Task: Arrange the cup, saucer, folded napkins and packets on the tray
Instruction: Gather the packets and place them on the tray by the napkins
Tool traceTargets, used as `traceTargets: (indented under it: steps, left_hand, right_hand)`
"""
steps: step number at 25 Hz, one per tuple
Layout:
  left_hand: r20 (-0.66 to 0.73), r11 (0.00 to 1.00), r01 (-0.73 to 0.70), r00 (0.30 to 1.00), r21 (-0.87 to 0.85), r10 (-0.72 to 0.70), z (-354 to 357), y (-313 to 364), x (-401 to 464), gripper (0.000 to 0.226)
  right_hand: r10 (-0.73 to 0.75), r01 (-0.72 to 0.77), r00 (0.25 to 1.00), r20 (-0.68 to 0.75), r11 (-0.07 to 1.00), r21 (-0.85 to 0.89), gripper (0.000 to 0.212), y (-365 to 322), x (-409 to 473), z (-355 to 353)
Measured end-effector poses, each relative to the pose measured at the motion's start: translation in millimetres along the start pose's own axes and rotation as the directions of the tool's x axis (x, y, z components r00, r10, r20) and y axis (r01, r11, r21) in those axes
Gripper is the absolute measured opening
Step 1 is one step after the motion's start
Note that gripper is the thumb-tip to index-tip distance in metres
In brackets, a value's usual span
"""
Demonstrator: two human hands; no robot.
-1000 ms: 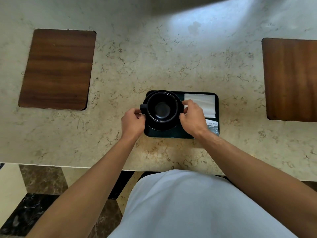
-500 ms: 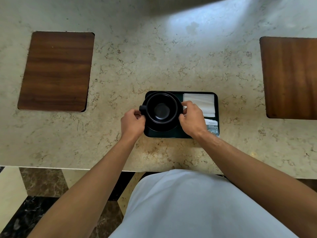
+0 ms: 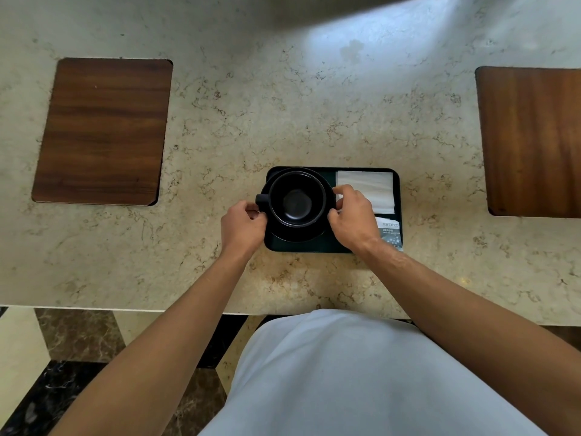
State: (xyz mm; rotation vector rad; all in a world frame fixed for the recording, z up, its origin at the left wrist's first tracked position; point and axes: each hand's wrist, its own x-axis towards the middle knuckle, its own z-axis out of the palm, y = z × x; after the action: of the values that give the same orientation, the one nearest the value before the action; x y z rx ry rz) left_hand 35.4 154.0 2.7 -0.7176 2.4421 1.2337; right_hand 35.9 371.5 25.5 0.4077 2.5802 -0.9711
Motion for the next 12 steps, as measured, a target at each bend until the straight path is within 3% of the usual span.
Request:
traceTargets:
  steps: [12]
  left_hand:
    - [0.005, 1.000, 0.005, 1.000, -0.026, -0.005, -4.7, -0.7, -5.5, 0.025]
  right_hand:
    - [-0.003, 0.003, 1.000, -0.010, 1.000, 0.006, 0.045, -0.2, -0.4, -3.1]
